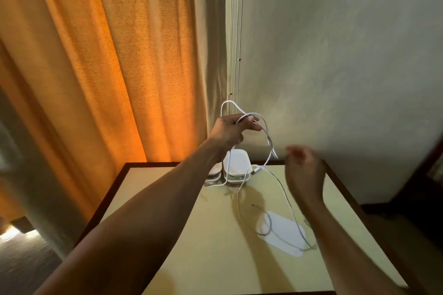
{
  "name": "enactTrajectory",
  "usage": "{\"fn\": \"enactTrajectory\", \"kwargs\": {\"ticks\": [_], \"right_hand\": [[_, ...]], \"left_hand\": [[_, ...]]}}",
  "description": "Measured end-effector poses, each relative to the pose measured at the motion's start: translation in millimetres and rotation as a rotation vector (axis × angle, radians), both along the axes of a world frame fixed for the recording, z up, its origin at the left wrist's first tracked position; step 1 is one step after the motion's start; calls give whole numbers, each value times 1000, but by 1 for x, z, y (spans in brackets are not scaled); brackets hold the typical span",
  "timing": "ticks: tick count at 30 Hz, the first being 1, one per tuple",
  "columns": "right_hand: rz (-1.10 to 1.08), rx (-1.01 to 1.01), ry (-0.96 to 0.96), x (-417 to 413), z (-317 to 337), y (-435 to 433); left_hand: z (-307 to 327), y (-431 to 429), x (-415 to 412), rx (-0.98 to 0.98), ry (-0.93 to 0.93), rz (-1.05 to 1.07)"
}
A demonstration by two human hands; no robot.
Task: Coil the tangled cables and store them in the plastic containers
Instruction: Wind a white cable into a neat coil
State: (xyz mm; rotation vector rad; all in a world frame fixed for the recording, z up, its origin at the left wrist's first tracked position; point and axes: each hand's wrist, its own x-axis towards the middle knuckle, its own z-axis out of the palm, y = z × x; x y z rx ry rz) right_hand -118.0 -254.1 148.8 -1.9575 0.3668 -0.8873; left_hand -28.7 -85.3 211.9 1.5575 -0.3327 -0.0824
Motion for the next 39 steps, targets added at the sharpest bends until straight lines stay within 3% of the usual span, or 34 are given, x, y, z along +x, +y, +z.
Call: {"fn": "enactTrajectory", "kwargs": {"ticks": [3, 7, 11, 15, 19, 23, 25, 28, 30, 33, 37, 39], "right_hand": [[190, -119, 185, -9, -61, 7], [232, -230, 201, -3, -83, 12], [293, -196, 99, 0, -69, 18], [413, -23, -47, -8, -36, 26], [391, -50, -140, -7, 6, 15], [350, -214, -159, 7, 62, -3], [337, -261, -144, 17, 91, -8], [329, -274, -163, 28, 131, -10], [377, -225, -188, 34, 153, -9], [469, -146, -221, 42, 178, -6], [476, 57, -353, 44, 211, -9], [371, 147, -424, 46, 224, -22]], "left_hand": [[4, 2, 2, -15, -4, 26], [5, 6, 5, -17, 0, 39], [3, 10, 5, -37, 18, 44], [-8, 16, 11, 11, -4, 78], [-32, 30, 10, 31, 30, 141], [-67, 46, 5, 244, 219, 128], [-78, 51, 3, 517, 273, 82], [-64, 51, -8, 802, 151, 27], [-53, 48, -9, 698, 85, -49], [-39, 33, -23, 347, 126, -255], [-54, 16, -40, 364, -42, -187], [-68, 16, -47, 323, -10, -162]]}}
